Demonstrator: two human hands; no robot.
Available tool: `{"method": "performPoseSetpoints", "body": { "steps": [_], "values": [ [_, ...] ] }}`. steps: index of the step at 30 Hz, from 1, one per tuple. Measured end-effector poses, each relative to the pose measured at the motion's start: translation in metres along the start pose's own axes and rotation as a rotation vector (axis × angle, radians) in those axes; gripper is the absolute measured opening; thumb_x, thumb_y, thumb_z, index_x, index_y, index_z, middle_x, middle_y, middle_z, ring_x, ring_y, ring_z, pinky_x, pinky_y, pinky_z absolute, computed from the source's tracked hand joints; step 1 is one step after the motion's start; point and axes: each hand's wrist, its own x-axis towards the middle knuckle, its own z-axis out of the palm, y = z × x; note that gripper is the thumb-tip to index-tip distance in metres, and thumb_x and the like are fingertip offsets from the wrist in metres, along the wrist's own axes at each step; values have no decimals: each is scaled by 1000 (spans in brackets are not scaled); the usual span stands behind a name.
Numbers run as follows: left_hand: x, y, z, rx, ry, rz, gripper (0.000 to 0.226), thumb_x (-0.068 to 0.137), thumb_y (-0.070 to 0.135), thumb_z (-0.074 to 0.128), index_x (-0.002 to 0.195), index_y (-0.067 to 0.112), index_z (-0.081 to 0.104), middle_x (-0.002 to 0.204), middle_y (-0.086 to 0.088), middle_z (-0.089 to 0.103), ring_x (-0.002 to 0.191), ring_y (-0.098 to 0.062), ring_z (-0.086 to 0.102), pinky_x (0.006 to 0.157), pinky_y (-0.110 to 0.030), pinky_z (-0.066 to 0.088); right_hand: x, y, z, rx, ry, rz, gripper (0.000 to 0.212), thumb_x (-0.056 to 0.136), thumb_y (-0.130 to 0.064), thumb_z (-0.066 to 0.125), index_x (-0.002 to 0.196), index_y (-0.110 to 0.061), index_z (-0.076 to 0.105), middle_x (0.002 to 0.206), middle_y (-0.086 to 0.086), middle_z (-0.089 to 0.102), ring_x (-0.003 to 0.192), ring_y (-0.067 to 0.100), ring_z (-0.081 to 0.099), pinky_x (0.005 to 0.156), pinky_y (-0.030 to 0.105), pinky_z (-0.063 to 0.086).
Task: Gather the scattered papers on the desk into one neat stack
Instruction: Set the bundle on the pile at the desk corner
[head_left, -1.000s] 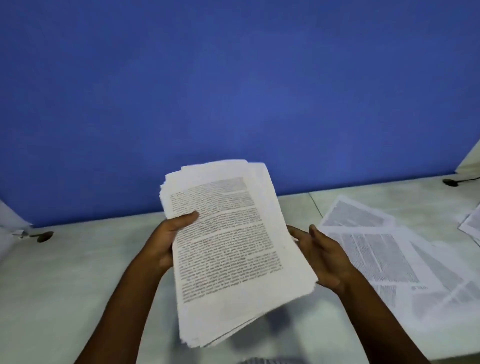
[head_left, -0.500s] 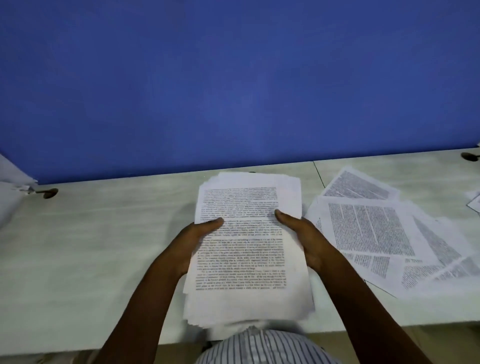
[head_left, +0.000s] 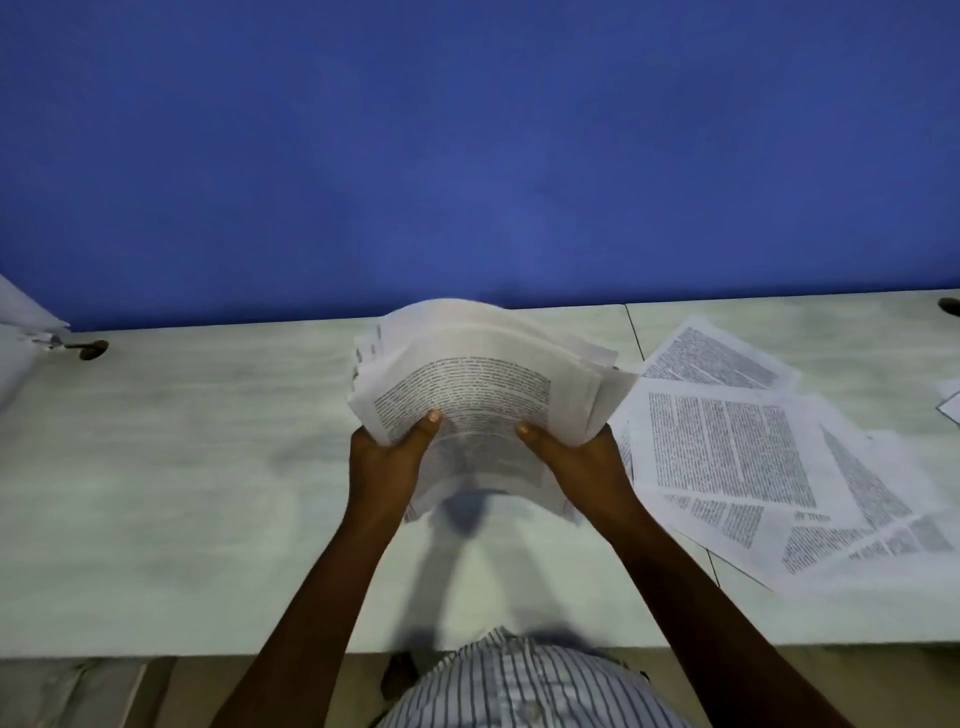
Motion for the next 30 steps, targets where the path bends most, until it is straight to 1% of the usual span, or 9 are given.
{"method": "performPoseSetpoints", "body": {
  "steps": [3, 6, 10, 14, 16, 20, 24, 27, 30],
  "values": [
    [-3, -8, -7, -40, -60, -6, 34, 75, 12, 83, 101, 28, 69, 94, 12, 75, 91, -7, 72, 72, -19, 57, -1, 5, -16, 17, 3, -7, 36, 78, -6, 81, 88, -34, 60, 81, -22, 66, 75, -18, 64, 62, 2, 47],
    [-8, -12, -8, -50, -125, 0, 41, 72, 13, 84, 109, 23, 70, 101, 5, 77, 96, -14, 73, 76, -21, 57, -4, 12, -25, 23, -23, 10, 36, 74, -8, 84, 99, -27, 67, 87, -16, 76, 88, -1, 71, 70, 13, 55],
    [-7, -16, -11, -78, -160, 5, 58, 64, 28, 91, 115, 26, 65, 110, 1, 75, 102, -17, 71, 80, -26, 58, -5, 12, -34, 19, -53, -22, 43, 73, -6, 84, 110, -20, 67, 102, -4, 76, 95, 9, 72, 81, 24, 59],
    [-12, -17, -1, -27, -228, 8, 84, 55, 42, 89, 131, 23, 57, 122, 0, 69, 112, -16, 66, 84, -30, 58, -2, 11, -27, -10, -59, -41, 41, 71, -9, 86, 101, -30, 65, 90, -18, 74, 92, -1, 71, 71, 13, 55],
    [-20, -15, 6, 31, -290, 34, 82, 60, 35, 91, 133, 19, 56, 121, 3, 69, 112, -13, 66, 83, -26, 58, -4, 12, -23, -18, -55, -32, 41, 70, -15, 87, 98, -33, 64, 89, -22, 73, 90, -3, 70, 70, 12, 54],
    [-29, -16, -9, -77, -163, 57, 56, 67, 18, 83, 119, 16, 64, 107, 1, 75, 100, -16, 71, 75, -21, 56, -17, 20, -36, 28, 37, -37, 41, 68, -28, 86, 104, -25, 68, 95, -9, 74, 89, 3, 71, 72, 19, 58],
    [-31, -19, -13, -34, -191, 41, 60, 67, 20, 84, 123, 17, 63, 112, 0, 74, 103, -15, 70, 79, -25, 58, -19, 21, -31, 18, 28, -32, 35, 69, -18, 87, 96, -28, 67, 89, -14, 72, 81, -2, 70, 65, 12, 54],
    [-31, -22, -16, -37, -202, 51, 59, 69, 26, 88, 122, 23, 62, 113, 3, 73, 107, -16, 69, 83, -27, 57, -18, 21, -33, -1, 32, -50, 39, 66, -22, 89, 97, -30, 66, 93, -13, 72, 86, 0, 70, 68, 13, 55],
    [-30, -25, -14, -30, -179, 43, 78, 57, 40, 89, 127, 23, 60, 116, 4, 72, 107, -13, 68, 84, -28, 58, -18, 23, -35, 5, 60, -67, 43, 66, -20, 88, 99, -32, 63, 92, -16, 71, 85, -7, 69, 69, 12, 54]
  ]
}}
